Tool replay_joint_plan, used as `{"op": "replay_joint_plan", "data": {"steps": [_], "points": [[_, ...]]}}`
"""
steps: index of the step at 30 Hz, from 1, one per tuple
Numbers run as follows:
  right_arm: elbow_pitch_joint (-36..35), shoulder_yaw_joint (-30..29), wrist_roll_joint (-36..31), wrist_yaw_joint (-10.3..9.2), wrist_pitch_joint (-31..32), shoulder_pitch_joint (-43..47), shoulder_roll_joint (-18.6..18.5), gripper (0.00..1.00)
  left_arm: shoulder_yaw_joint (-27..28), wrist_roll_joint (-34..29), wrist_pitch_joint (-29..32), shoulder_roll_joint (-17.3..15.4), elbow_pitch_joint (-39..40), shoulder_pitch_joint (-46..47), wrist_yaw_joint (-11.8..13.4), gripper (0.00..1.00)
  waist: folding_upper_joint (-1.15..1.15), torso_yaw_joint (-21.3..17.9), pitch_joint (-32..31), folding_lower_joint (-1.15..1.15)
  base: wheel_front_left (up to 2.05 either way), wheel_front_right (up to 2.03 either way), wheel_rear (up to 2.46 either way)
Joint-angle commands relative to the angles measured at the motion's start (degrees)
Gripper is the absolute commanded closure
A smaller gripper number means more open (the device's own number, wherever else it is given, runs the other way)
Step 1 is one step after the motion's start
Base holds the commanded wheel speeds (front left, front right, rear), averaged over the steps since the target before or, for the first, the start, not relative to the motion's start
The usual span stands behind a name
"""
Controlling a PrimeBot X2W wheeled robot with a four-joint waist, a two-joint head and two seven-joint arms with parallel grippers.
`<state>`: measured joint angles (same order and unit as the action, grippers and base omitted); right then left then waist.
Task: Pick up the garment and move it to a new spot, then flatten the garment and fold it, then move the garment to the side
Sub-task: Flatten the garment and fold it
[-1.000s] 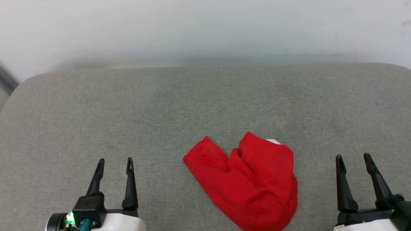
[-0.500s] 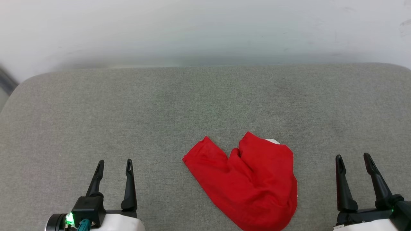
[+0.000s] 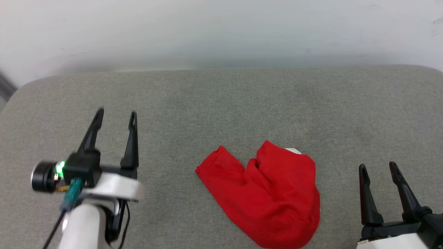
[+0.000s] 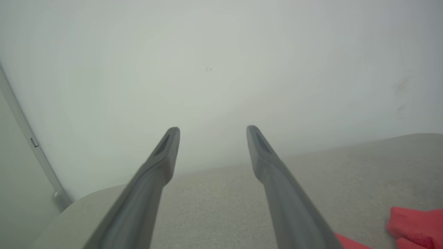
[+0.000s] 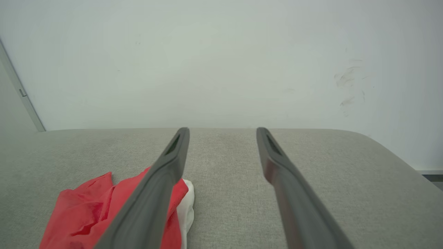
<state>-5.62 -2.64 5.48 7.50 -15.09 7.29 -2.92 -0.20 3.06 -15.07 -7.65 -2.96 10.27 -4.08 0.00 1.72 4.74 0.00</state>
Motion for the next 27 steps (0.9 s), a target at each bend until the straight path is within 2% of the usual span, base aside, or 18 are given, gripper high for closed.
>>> {"op": "replay_joint_plan", "data": {"steps": [1,6,12,15,24,27], "points": [[-0.16,0.13,-0.17,-0.02,-0.12,-0.78,0.07,0.00,-0.62,-0.21,-0.03,-0.59,-0.54,2.08,-0.52,0.00,0.00,-0.15,0.27,0.00,0.00,0.00,0.00],[-0.53,0.73,-0.75,-0.03,-0.12,-1.59,0.08,0.00,-4.20,0.93,4.89,-2.88,-2.63,12.88,-2.40,0.00,0.00,-1.07,1.67,0.00,0.00,0.00,0.00],[-0.89,0.43,-0.90,-0.02,-0.12,-2.89,0.08,0.00,-12.38,5.30,13.57,-7.79,-2.72,24.59,-3.23,0.00,0.00,-2.69,4.14,0.00,0.00,0.00,0.00],[-0.94,0.18,-0.60,-0.03,-0.11,-3.59,0.08,0.00,-18.88,11.69,19.97,-10.61,-3.35,29.58,-3.28,0.00,0.00,-3.46,5.46,0.00,0.00,0.00,0.00],[-1.31,0.56,-0.65,-0.02,-0.12,-6.14,0.09,0.00,-44.77,32.57,44.10,-21.06,-2.66,43.33,-3.29,0.00,0.00,-5.25,9.60,0.00,0.00,0.00,0.00],[-1.37,0.59,-0.56,-0.02,-0.11,-7.14,0.07,0.00,-52.06,38.71,50.10,-23.04,-2.12,47.06,-3.29,0.00,0.00,-5.93,11.11,0.00,0.00,0.00,0.00]]}}
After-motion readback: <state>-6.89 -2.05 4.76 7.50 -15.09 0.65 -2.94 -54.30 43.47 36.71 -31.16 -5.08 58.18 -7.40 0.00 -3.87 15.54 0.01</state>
